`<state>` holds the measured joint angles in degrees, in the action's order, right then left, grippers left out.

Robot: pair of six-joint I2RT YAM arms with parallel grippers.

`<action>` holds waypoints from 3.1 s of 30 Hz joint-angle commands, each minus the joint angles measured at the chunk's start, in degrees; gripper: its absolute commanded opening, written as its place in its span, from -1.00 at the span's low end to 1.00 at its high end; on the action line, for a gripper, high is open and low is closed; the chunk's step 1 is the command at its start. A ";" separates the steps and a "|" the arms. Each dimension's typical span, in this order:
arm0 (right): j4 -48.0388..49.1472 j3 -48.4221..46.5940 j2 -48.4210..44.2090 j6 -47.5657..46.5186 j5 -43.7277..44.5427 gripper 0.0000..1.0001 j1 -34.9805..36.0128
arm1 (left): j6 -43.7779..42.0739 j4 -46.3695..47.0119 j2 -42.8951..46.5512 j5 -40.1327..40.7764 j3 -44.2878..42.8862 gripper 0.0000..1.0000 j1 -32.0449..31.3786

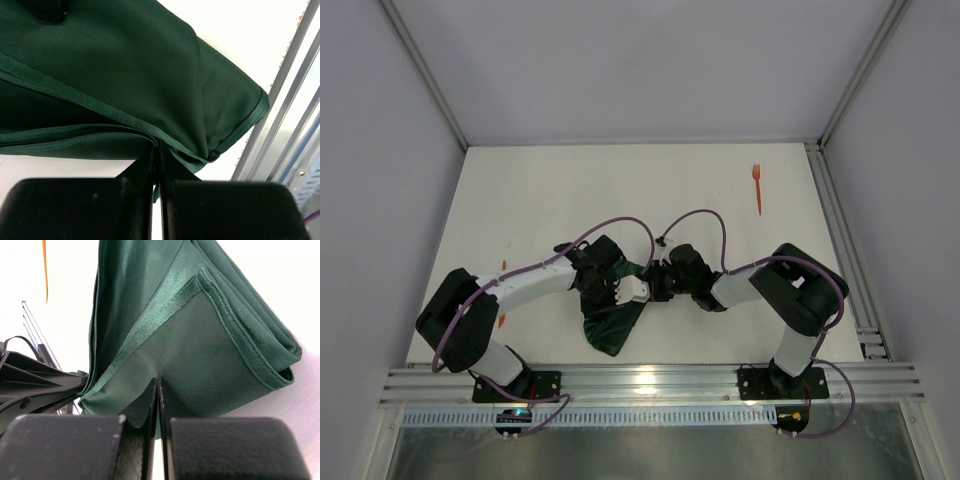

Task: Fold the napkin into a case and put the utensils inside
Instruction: Pick up the 2/3-rectangle-folded napkin from the center of the board, then fold the 2/3-rectangle-folded napkin at the center of the board.

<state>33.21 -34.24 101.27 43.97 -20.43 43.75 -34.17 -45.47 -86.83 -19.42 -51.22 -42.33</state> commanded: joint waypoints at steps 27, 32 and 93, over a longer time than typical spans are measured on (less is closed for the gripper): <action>-2.89 -1.88 -4.41 -4.77 3.02 -0.88 3.01 | 6.66 7.59 -2.12 9.31 -6.08 -1.00 9.80; -2.80 -4.08 -4.33 -4.94 2.85 -0.87 5.73 | 7.45 7.86 -2.21 9.14 -6.52 -1.00 11.12; -15.79 -2.84 -16.71 -5.37 9.97 -0.29 -3.83 | -2.92 13.13 1.13 5.19 7.45 -1.00 8.22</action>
<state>24.08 -35.29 89.45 45.25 -11.03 42.37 -36.51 -33.85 -84.64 -13.10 -45.17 -34.11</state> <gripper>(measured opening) 0.308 0.011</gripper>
